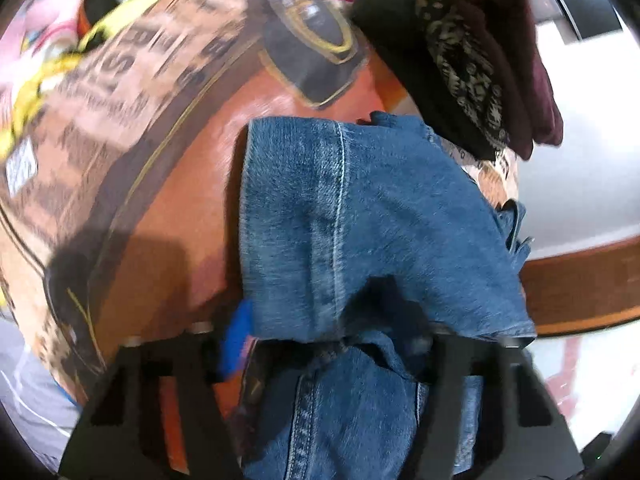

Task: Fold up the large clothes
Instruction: 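Fold the held sleeve across the jacket front with the left gripper, release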

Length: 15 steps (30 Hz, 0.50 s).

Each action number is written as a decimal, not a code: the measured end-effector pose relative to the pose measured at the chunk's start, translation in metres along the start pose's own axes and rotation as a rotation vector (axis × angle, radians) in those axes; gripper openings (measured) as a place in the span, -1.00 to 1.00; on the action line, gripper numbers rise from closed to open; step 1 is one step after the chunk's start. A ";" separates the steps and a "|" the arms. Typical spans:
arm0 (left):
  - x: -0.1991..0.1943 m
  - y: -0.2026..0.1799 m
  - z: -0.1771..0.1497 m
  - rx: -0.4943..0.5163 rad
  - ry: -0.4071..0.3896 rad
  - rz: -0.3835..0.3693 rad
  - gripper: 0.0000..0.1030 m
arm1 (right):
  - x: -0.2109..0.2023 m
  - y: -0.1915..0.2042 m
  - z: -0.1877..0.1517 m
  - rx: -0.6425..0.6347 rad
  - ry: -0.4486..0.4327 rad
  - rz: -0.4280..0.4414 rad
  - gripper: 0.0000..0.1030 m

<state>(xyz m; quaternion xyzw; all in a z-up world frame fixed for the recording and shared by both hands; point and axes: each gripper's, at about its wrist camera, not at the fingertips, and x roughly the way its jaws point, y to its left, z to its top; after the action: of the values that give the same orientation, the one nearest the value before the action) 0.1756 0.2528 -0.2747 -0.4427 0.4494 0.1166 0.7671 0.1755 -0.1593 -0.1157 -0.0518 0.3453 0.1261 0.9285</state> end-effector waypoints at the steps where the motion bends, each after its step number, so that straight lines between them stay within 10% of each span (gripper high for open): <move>1: -0.001 -0.008 0.001 0.037 -0.002 0.012 -0.52 | 0.000 -0.001 0.000 -0.001 -0.002 -0.003 1.00; 15: -0.105 -0.196 0.007 0.518 -0.276 -0.069 -0.76 | -0.010 -0.044 0.008 0.045 -0.039 -0.036 1.00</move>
<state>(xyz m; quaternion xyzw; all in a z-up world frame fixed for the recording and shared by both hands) 0.2327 0.1672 -0.0775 -0.2272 0.3406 0.0310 0.9118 0.1855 -0.2024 -0.1024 -0.0348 0.3287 0.1027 0.9382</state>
